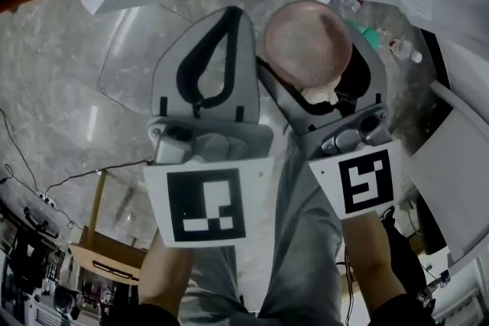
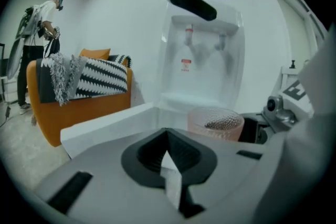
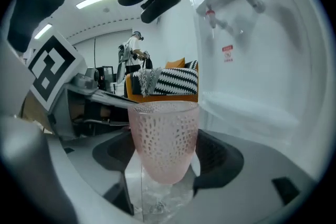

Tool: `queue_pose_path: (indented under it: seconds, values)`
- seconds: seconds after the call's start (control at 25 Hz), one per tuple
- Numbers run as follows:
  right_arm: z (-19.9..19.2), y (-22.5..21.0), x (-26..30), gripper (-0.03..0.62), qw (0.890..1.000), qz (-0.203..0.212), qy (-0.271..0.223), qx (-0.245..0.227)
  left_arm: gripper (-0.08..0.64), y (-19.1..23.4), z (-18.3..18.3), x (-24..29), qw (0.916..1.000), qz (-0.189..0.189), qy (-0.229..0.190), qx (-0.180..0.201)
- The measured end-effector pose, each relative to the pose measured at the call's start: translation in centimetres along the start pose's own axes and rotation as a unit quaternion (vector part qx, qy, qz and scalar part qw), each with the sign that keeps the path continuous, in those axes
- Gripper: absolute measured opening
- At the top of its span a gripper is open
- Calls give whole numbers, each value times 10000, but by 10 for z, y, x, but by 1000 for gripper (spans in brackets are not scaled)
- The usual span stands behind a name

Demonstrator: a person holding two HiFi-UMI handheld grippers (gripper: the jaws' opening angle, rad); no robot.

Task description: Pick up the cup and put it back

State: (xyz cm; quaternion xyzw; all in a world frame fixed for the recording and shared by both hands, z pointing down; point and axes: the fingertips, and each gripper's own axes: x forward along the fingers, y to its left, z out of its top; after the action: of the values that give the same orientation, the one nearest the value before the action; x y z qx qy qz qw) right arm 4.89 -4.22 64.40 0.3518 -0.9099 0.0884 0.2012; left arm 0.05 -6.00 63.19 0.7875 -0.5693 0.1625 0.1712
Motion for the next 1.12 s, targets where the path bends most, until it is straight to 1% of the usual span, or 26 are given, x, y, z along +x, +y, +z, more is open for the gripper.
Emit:
queue_pose_path:
  seconds: [0.12,0.16,0.24,0.36,0.48,0.6,0.68,0.76,0.92,1.0,1.08,1.12]
  values:
    - [-46,-12,17,365,9997,-157,113,172,12,-1,-40,12,9995,45,263,174]
    - [-60,-18,22,365,9992,-273,117,268,12,-1,-51,16,9993,49,313,219]
    - [-84,-36,35,365,9975,-569,80,411,12,-1,-70,28,9989,-58,360,306]
    - [-114,-60,59,365,9951,-875,87,452,12,2,-93,44,9987,-112,404,304]
    - [-142,-83,84,365,9937,-1024,168,418,12,4,-107,57,9990,-97,400,168]
    - [-160,-112,107,365,9918,-1211,272,288,12,4,-113,75,9994,-156,266,165]
    - [-169,-130,123,365,9902,-1321,245,390,12,8,-120,88,9996,-124,216,151]
    - [-181,-146,138,365,9887,-1408,261,452,12,11,-128,99,9998,-75,189,53]
    - [-196,-182,162,365,9834,-1686,176,647,12,13,-142,116,9998,-201,86,33]
    - [-196,-196,173,365,9810,-1805,53,707,12,20,-152,121,9998,-119,72,-149]
    - [-200,-212,180,365,9786,-1913,-27,758,12,24,-164,124,9983,-35,162,-566]
    - [-202,-218,183,365,9779,-1950,-41,754,12,24,-167,125,9968,-65,194,-769]
